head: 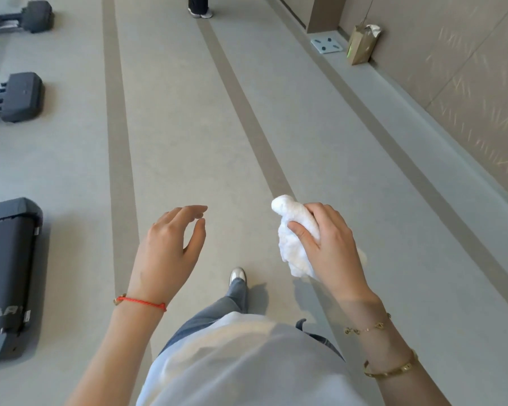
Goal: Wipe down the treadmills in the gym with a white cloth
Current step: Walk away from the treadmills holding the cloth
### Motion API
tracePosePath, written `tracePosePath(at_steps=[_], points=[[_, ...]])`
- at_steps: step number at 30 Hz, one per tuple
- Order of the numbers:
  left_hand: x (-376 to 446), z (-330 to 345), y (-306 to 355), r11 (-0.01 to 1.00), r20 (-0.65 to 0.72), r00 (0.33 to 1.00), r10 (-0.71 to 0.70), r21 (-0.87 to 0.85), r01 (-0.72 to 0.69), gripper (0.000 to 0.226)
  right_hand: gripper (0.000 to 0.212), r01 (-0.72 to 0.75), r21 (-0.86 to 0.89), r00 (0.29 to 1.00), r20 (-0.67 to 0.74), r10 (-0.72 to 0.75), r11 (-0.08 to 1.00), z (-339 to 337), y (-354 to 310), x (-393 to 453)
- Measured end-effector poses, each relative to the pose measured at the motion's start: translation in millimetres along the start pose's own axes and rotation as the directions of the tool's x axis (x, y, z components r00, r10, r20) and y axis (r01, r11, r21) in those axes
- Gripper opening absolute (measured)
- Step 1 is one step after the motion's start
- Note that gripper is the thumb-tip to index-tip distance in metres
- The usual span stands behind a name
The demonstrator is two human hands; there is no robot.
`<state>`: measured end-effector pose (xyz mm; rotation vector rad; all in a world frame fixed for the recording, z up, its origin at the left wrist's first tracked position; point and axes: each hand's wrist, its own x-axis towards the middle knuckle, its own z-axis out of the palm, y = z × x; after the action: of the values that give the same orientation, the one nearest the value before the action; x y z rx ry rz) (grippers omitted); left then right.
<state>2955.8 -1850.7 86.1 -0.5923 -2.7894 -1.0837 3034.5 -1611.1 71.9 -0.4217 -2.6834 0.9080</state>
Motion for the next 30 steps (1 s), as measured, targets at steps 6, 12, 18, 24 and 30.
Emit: tracePosePath(at_steps=[6,12,18,24,30], points=[[146.8,11.1,-16.1,0.999,0.021,0.998,0.051,0.008,-0.051,0.022,0.024,-0.042,0.002,0.998,-0.053,0.042,0.999,12.6,4.0,139.1],[265.2,38.6,-24.8,0.996,0.081,0.993,0.084,-0.013,-0.084,0.021,0.023,-0.084,-0.015,0.994,-0.076,0.083,0.996,22.2,21.6,242.9],[388.3,90.1,-33.0,0.995,0.113,0.989,0.1,-0.017,-0.099,0.021,0.028,-0.109,-0.028,0.992,-0.071,0.107,0.994,35.9,63.8,360.9],[543.0,141.1,-19.0,0.993,0.082,0.989,0.12,-0.027,-0.118,0.021,0.034,-0.127,-0.018,0.989,-0.083,0.125,0.992,26.9,104.5,510.8],[682.8,184.0,-1.2,0.988,0.056,0.986,0.156,-0.024,-0.155,0.021,0.027,-0.097,-0.017,0.987,-0.129,0.094,0.995,7.7,136.7,659.6]])
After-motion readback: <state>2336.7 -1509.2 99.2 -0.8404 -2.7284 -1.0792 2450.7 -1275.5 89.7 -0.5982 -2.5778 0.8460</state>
